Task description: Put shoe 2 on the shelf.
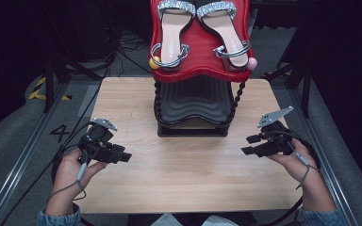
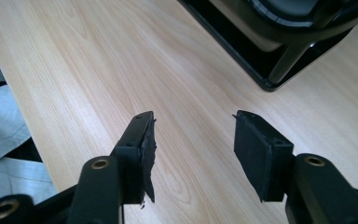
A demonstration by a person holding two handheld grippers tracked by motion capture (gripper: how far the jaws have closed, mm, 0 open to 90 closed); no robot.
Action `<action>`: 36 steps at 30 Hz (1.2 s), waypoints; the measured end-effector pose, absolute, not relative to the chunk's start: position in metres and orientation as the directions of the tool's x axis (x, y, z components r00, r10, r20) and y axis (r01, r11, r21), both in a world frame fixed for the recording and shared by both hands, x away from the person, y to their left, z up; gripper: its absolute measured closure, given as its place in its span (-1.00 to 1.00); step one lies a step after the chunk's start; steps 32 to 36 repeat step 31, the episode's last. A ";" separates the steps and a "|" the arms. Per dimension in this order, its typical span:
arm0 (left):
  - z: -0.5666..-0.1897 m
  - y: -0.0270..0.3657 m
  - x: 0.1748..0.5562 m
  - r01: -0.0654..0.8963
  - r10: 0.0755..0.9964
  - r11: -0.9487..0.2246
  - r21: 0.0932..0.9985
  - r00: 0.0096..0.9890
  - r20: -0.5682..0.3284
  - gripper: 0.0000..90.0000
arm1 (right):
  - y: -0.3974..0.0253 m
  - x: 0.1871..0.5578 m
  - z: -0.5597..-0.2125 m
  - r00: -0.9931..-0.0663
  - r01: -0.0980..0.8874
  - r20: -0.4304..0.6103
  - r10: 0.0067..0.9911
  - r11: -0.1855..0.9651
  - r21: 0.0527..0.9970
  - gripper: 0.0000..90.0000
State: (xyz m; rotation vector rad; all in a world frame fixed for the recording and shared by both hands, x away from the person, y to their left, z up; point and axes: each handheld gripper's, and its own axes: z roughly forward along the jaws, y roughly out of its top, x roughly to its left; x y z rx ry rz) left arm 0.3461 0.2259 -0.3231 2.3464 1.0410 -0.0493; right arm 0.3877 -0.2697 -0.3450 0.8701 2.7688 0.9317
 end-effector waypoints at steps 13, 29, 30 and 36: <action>-0.327 0.231 0.347 0.703 0.681 -0.527 0.477 0.686 -0.257 0.24 | -0.260 0.392 -0.390 -0.849 0.497 0.109 0.517 0.712 0.495 0.03; -0.327 0.230 0.348 0.708 0.683 -0.523 0.474 0.681 -0.264 0.23 | -0.257 0.394 -0.409 -0.847 0.514 0.141 0.512 0.722 0.463 0.00; -0.327 0.231 0.349 0.705 0.682 -0.524 0.479 0.683 -0.260 0.22 | -0.257 0.394 -0.408 -0.847 0.515 0.148 0.511 0.720 0.465 -0.01; -0.327 0.231 0.349 0.705 0.682 -0.524 0.479 0.683 -0.260 0.21 | -0.258 0.394 -0.408 -0.846 0.517 0.153 0.510 0.718 0.466 -0.02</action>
